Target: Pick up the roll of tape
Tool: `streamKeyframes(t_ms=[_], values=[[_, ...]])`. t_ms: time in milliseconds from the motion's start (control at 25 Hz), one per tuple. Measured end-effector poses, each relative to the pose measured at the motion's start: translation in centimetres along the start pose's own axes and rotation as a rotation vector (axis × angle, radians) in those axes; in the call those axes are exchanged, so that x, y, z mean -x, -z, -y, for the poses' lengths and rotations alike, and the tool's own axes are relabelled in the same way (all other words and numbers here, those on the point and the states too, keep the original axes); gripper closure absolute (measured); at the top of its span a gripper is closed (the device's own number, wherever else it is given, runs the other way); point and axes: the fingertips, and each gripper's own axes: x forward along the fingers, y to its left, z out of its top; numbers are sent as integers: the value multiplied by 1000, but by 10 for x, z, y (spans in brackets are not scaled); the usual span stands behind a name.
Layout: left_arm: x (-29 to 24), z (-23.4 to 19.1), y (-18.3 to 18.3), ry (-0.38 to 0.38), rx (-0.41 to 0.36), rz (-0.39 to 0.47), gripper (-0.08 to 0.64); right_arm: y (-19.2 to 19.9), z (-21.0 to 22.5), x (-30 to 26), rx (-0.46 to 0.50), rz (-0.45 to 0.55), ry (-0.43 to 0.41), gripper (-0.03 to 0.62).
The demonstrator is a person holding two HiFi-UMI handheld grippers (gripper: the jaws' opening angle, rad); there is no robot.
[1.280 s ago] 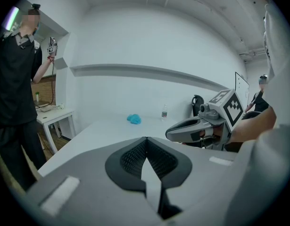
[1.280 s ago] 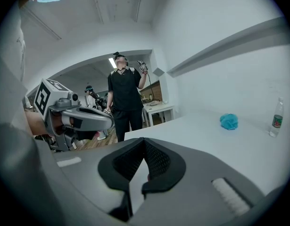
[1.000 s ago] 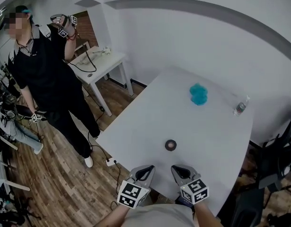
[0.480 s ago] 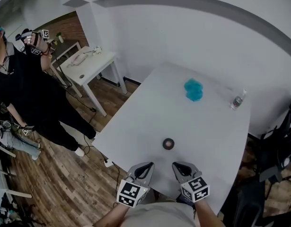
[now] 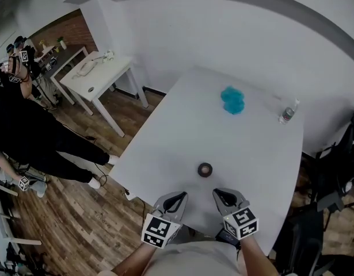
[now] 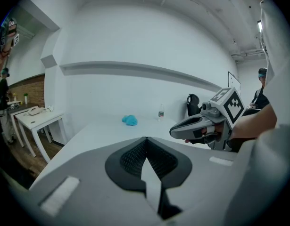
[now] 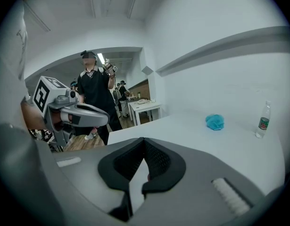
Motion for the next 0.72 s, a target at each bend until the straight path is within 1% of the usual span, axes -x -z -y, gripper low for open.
streamKeyframes(t_ms=[240, 720], values=[[-3, -14, 8, 4, 2, -11, 543, 3, 5, -11, -10, -14, 19, 586], [-28, -34, 18, 37, 1, -34, 543, 10, 23, -34, -28, -65, 59, 586]])
